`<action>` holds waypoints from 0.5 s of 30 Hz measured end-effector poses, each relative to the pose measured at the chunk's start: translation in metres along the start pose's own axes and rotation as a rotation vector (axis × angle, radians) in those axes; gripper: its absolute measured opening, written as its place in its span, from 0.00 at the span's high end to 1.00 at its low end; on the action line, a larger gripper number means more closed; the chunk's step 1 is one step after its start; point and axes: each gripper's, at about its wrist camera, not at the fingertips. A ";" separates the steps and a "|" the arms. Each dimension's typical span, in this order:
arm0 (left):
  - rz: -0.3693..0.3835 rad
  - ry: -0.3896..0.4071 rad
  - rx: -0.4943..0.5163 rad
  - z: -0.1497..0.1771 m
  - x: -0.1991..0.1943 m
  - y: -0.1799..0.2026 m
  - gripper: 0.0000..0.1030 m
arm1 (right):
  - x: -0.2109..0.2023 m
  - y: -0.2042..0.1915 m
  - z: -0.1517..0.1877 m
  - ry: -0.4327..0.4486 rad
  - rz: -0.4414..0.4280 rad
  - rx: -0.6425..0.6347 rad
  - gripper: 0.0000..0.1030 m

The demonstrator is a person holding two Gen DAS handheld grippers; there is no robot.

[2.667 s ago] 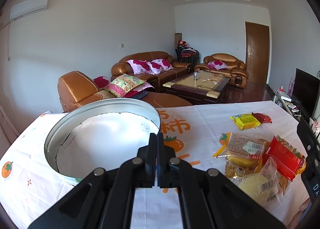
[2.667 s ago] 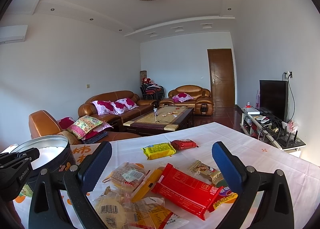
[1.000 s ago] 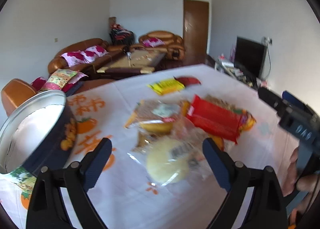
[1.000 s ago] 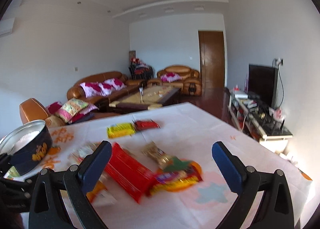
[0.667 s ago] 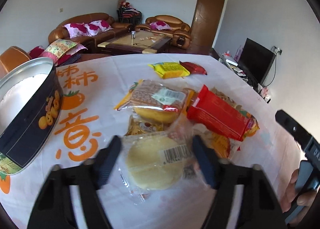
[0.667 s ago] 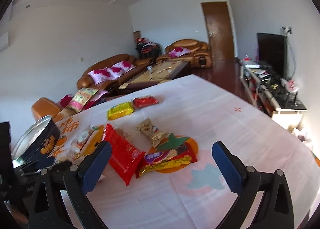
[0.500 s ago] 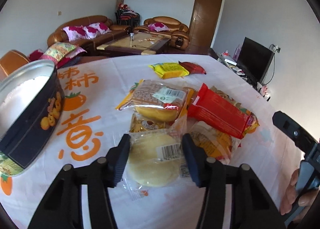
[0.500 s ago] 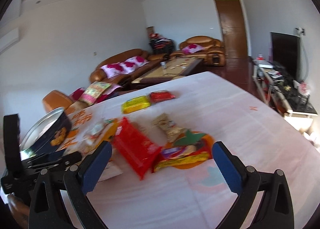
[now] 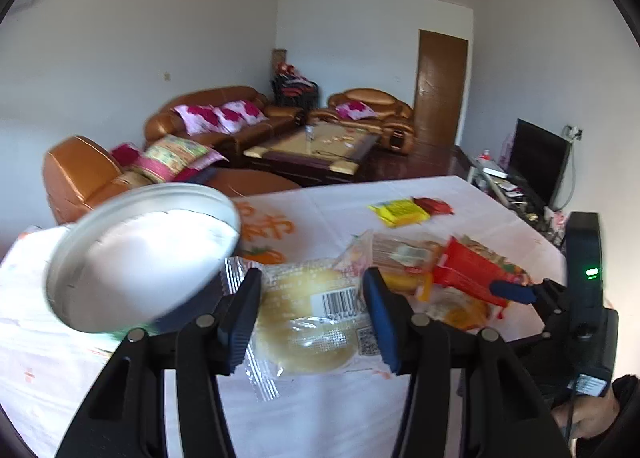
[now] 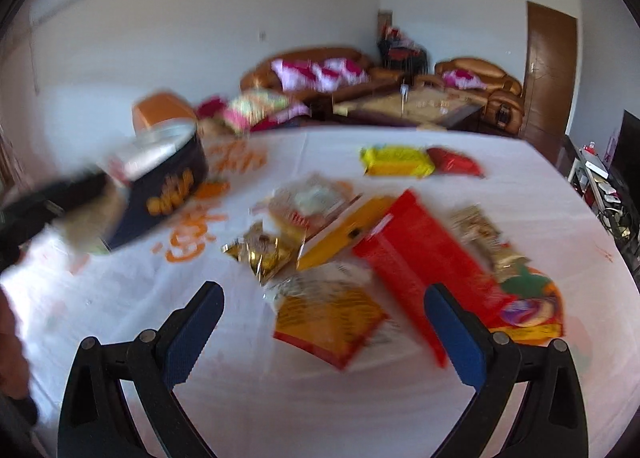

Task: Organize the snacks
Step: 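Grasp the clear-wrapped round bun with left tool while right grasps yellow bread bag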

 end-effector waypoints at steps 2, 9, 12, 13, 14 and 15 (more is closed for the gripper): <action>-0.020 0.003 0.000 0.001 -0.002 -0.009 0.00 | 0.013 -0.006 0.000 -0.053 0.014 -0.011 0.16; -0.018 -0.016 -0.054 0.008 0.006 -0.033 0.00 | 0.014 -0.010 0.005 -0.088 0.071 -0.040 0.46; -0.021 -0.008 -0.058 0.008 0.004 -0.037 0.00 | 0.002 -0.020 0.008 -0.047 0.106 -0.059 0.47; -0.022 -0.004 -0.058 0.008 0.002 -0.039 0.00 | -0.005 -0.023 0.007 -0.024 0.115 -0.064 0.48; -0.024 0.001 -0.057 0.008 0.001 -0.038 0.00 | -0.013 -0.026 0.004 0.005 0.121 -0.066 0.48; -0.031 0.010 -0.054 0.006 0.000 -0.039 0.00 | -0.020 -0.028 0.000 0.031 0.125 -0.070 0.48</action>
Point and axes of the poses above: each gripper's, at about its wrist camera, not at the fingertips, and x roughly the way its jaws point, y to its right, z to its underside, and after that the axes turned 2 degrees about x, right-handed
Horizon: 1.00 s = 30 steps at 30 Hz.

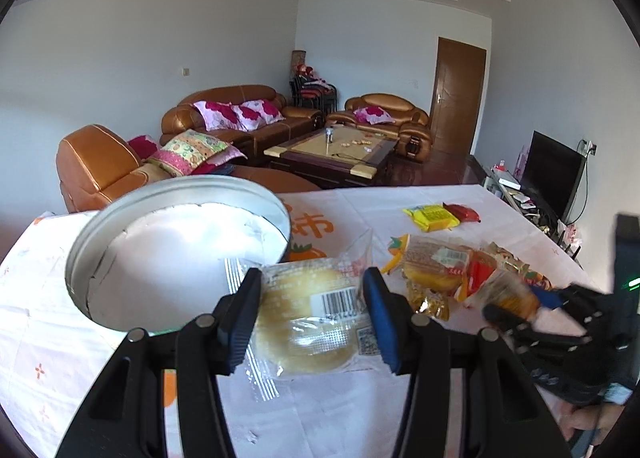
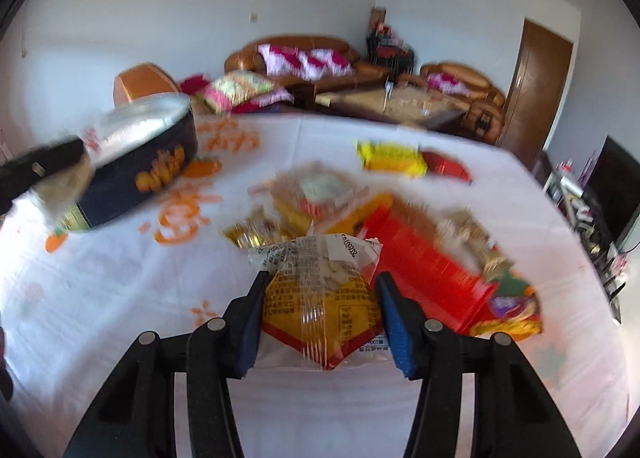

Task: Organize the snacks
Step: 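Grasp the clear-wrapped round bun with left tool while right grasps yellow bread bag, then carry both snacks over the tin and open both tools to drop them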

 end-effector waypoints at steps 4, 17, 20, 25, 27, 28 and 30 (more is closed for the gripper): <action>-0.053 0.053 0.006 -0.011 -0.006 -0.009 0.00 | -0.032 -0.015 -0.022 0.140 0.027 -0.025 0.48; -0.344 0.105 -0.037 -0.028 0.018 -0.097 0.00 | 0.000 -0.112 -0.089 0.272 -0.107 -0.017 0.47; -0.366 0.077 -0.092 -0.023 0.027 -0.121 0.00 | 0.019 -0.135 -0.096 0.255 -0.140 -0.016 0.47; -0.408 0.026 -0.110 -0.015 0.041 -0.134 0.00 | 0.048 -0.160 -0.101 0.219 -0.173 -0.005 0.47; -0.429 0.008 -0.107 -0.012 0.045 -0.134 0.00 | 0.058 -0.166 -0.101 0.202 -0.186 -0.004 0.47; -0.438 -0.001 -0.103 -0.009 0.045 -0.133 0.00 | 0.061 -0.169 -0.101 0.195 -0.190 -0.007 0.47; -0.449 -0.016 -0.097 -0.007 0.047 -0.131 0.00 | 0.067 -0.175 -0.099 0.180 -0.193 -0.018 0.47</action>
Point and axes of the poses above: each gripper's, at about its wrist camera, not at the fingertips, and x roughly the way its jaws point, y to its right, z to its underside, and after that the axes turned 2 degrees about x, right-handed
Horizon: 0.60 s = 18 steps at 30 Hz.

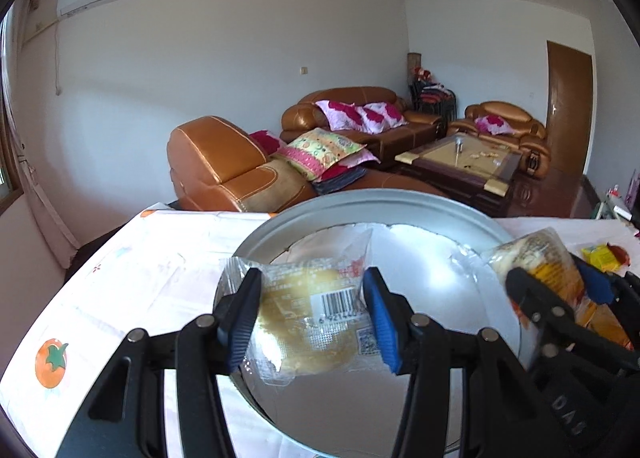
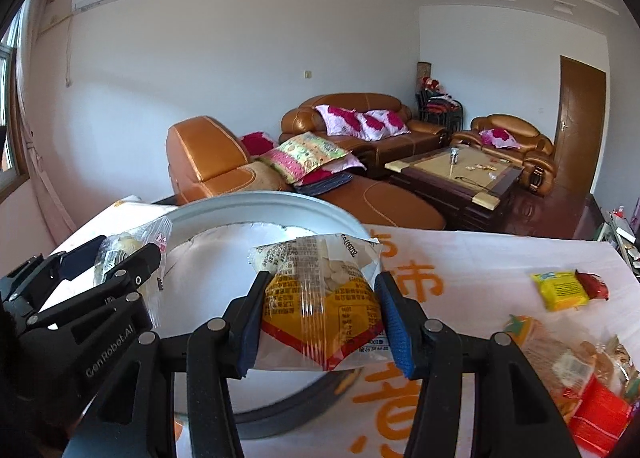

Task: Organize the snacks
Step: 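Carry both snacks over the tin and open both tools to drop them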

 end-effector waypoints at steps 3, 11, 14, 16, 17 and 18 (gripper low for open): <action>-0.023 -0.015 0.007 0.002 0.002 0.005 0.00 | 0.007 -0.004 0.005 -0.018 -0.019 -0.008 0.47; -0.056 -0.059 0.002 0.007 0.014 0.006 0.00 | 0.007 -0.010 0.011 0.004 -0.056 -0.040 0.47; -0.078 -0.062 0.008 0.008 0.014 0.007 0.00 | 0.009 -0.016 0.013 0.018 -0.060 -0.064 0.47; -0.084 -0.063 0.009 0.009 0.015 0.005 0.00 | 0.010 -0.015 0.014 0.030 -0.067 -0.064 0.45; -0.084 -0.065 0.009 0.009 0.015 0.005 0.00 | 0.009 -0.014 0.015 0.041 -0.073 -0.058 0.45; -0.084 -0.067 0.009 0.010 0.015 0.005 0.00 | 0.009 -0.013 0.015 0.040 -0.084 -0.051 0.45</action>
Point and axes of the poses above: each gripper's, at about its wrist camera, not at the fingertips, and x roughly the way its jaws point, y to its right, z to its underside, and after that the axes turned 2 degrees about x, right-handed
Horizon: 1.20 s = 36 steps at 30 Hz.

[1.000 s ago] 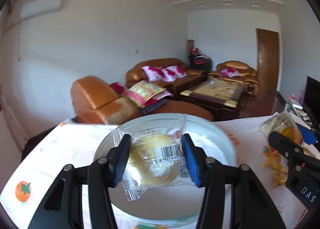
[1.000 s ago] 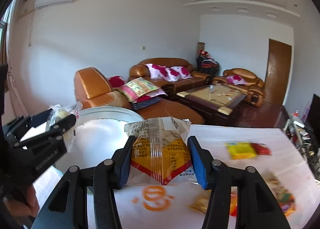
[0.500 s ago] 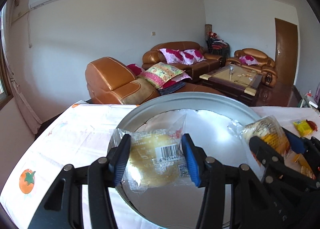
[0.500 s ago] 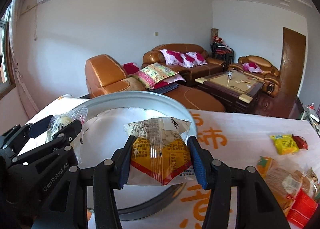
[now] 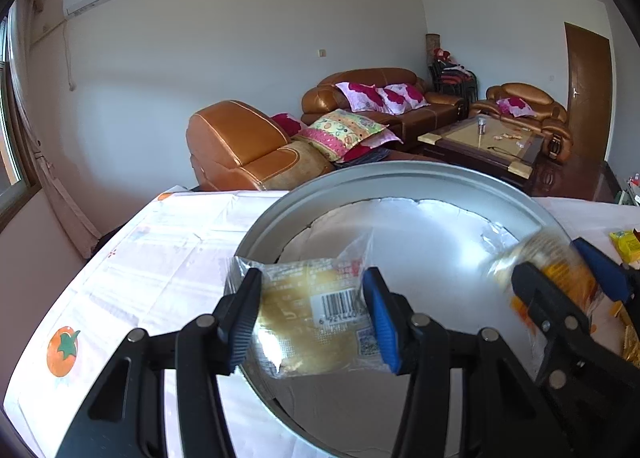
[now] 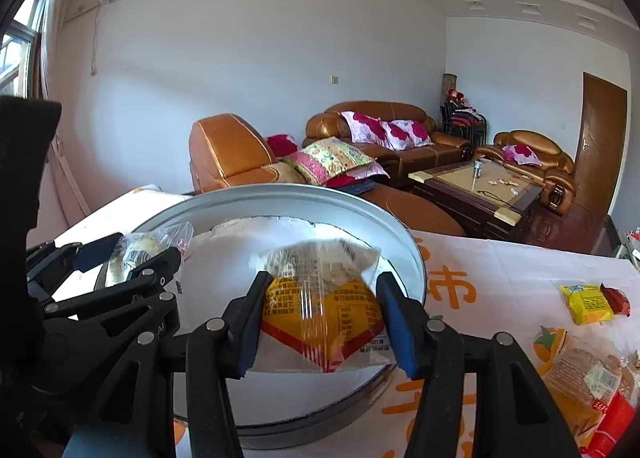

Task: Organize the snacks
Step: 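Carry both snacks over the tin and open both tools to drop them, then withdraw both tools from the tin back toward the snack pile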

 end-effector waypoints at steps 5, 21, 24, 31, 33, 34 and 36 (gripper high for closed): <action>-0.031 0.006 0.005 0.000 0.001 0.000 0.00 | -0.001 0.013 -0.003 0.034 -0.015 0.062 0.25; -0.017 0.071 0.021 -0.003 -0.014 0.004 0.00 | -0.028 0.031 -0.001 0.150 0.080 0.168 0.17; -0.003 0.073 0.009 -0.004 -0.015 0.004 0.00 | -0.031 0.032 0.000 0.159 0.095 0.171 0.17; 0.046 0.097 -0.013 -0.004 -0.023 0.004 0.00 | -0.041 0.036 0.004 0.173 0.141 0.179 0.17; 0.071 0.107 -0.017 -0.003 -0.027 0.004 0.00 | -0.045 0.038 0.006 0.175 0.153 0.184 0.17; 0.079 0.111 -0.019 -0.003 -0.028 0.005 0.00 | -0.047 0.040 0.007 0.175 0.157 0.186 0.17; 0.104 0.125 -0.018 -0.003 -0.032 0.006 0.00 | -0.052 0.043 0.009 0.179 0.166 0.191 0.17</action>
Point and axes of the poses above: each gripper's, at about its wrist camera, not at the fingertips, and x roughly the way its jaws point, y to its right, z to its underside, and after that the axes turned 2 degrees about x, right-handed
